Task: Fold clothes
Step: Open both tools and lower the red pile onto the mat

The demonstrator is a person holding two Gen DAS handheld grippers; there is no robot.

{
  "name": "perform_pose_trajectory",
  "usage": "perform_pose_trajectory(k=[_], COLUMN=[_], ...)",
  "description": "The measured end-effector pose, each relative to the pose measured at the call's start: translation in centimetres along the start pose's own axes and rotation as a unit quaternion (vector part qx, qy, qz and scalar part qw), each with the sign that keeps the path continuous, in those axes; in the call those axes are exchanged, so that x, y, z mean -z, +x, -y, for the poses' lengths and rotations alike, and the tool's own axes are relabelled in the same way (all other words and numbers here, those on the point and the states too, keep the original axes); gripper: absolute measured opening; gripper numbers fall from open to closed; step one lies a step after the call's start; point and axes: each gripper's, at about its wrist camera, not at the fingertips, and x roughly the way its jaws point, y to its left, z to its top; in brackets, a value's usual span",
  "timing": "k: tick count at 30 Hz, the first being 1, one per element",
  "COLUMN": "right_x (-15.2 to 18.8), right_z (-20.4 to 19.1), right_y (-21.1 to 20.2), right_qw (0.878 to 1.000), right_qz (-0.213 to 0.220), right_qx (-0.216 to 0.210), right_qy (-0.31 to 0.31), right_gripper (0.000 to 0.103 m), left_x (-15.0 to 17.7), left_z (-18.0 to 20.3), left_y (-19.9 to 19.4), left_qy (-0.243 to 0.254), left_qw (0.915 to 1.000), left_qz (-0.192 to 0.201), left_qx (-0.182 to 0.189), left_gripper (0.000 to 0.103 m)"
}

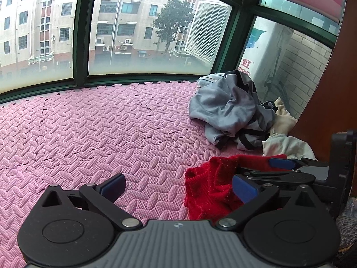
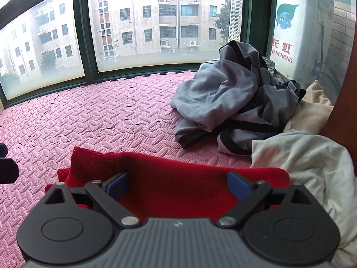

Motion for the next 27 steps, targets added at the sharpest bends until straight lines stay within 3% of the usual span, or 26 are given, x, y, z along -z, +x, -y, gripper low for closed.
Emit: perform_pose_trajectory(k=[6, 16, 22, 27], right_x=[0.0, 1.8, 3.4, 4.2], right_z=[0.4, -0.4, -2.4, -3.4], right_y=[0.2, -4.3, -4.9, -3.9], right_qw=[1.000, 0.999, 0.999, 0.999], right_qz=[-0.001, 0.028, 0.039, 0.024], right_qx=[-0.005, -0.024, -0.005, 0.002], right_qy=[0.010, 0.007, -0.028, -0.042], right_gripper=[0.099, 0.103, 0.103, 0.103], left_x=[0.1, 0.6, 1.1, 1.4], left_z=[-0.2, -0.5, -0.8, -0.9], left_y=[0.4, 0.4, -0.4, -1.2], left_qy=[0.000, 0.000, -0.011, -0.013], left_qw=[0.9999, 0.9992, 0.9989, 0.9986], left_qz=[-0.005, -0.012, -0.012, -0.015], left_qx=[-0.014, -0.037, -0.043, -0.050], left_gripper=[0.103, 0.103, 0.103, 0.103])
